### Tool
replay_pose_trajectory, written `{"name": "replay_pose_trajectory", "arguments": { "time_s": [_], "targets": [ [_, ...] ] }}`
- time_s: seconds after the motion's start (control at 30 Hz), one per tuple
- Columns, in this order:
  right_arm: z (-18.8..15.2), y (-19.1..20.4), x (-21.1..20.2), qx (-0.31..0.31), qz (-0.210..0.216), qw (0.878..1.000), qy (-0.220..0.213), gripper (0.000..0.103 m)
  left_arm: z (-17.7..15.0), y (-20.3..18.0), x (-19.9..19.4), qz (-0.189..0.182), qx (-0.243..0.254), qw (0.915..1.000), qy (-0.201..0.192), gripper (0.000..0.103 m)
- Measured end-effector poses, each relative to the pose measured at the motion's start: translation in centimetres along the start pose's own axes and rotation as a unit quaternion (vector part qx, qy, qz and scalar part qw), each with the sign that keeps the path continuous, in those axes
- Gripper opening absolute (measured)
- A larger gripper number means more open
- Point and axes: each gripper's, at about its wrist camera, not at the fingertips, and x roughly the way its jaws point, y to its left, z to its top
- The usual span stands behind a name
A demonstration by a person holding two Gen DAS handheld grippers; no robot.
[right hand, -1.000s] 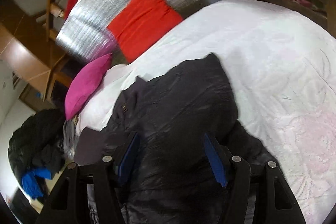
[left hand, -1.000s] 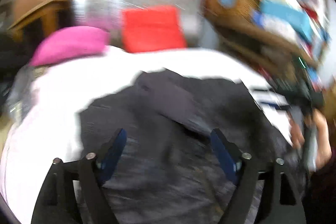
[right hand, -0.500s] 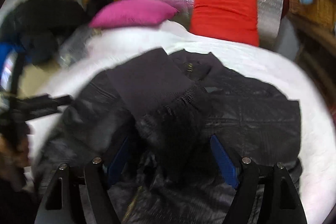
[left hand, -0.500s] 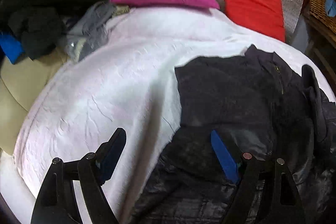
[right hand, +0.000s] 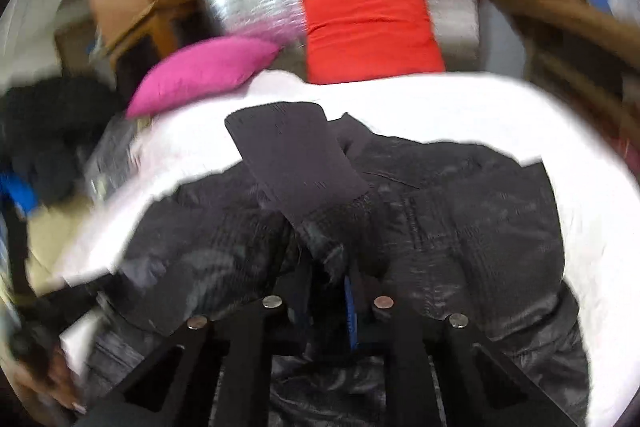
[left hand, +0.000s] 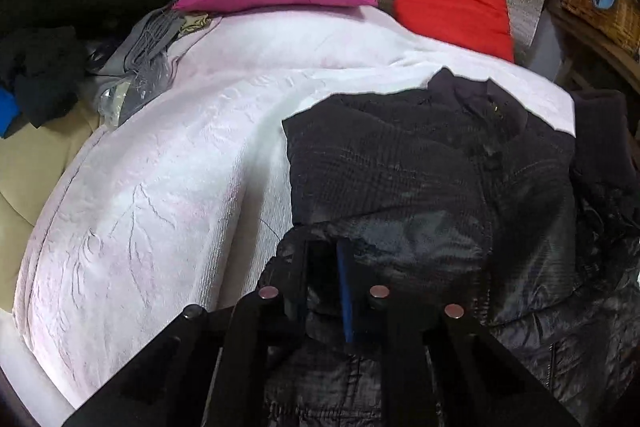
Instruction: Fold large clothes
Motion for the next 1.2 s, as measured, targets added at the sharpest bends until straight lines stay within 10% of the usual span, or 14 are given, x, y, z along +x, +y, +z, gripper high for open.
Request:
{"name": "replay_pose_trajectory", "arguments": {
  "time_s": [0.17,0.37,0.5,0.67,0.73,0.77,1.0,1.2],
  "targets": [
    [-0.1,-6.9,-1.1,0.138,0.048,0.989,0.015,0.013,-0.2,-0.6,0.1,0.004,0.014,0.9999,-0.001,0.014],
    [-2.6,-13.2,0.7,0.302,0.123,0.938,0.118,0.019,-0.6,-1.2,0.6,0.006,0.03,0.9994,0.015,0.014],
    [-0.8,-14.7,-1.4,0.305,0.118,0.944,0.036,0.092,-0.5,-0.6,0.7,-0.005,0.017,0.9997,0.018,0.015],
    [-0.9,-16.6,0.7,0.361,0.155,0.919,0.012,0.084,-0.5,-1.1,0.7,-0.006,0.026,0.9996,0.012,0.016],
    [-0.8,-16.6,2.0,0.35,0.122,0.928,0.026,0.028,-0.6,-1.5,0.8,-0.001,0.033,0.9994,0.009,0.016],
    [-0.8,-16.3,2.3,0.332,0.087,0.939,0.034,0.015,-0.6,-1.6,0.7,-0.001,0.033,0.9994,0.007,0.016],
    [0.9,-13.5,-3.1,0.256,0.04,0.964,-0.064,0.013,-0.2,-1.2,-0.4,0.024,0.027,0.999,-0.024,0.016],
    [-0.8,-15.6,0.6,0.297,-0.022,0.952,0.067,0.014,-1.0,-2.0,1.1,0.056,0.071,0.9959,0.009,0.02]
  ]
}}
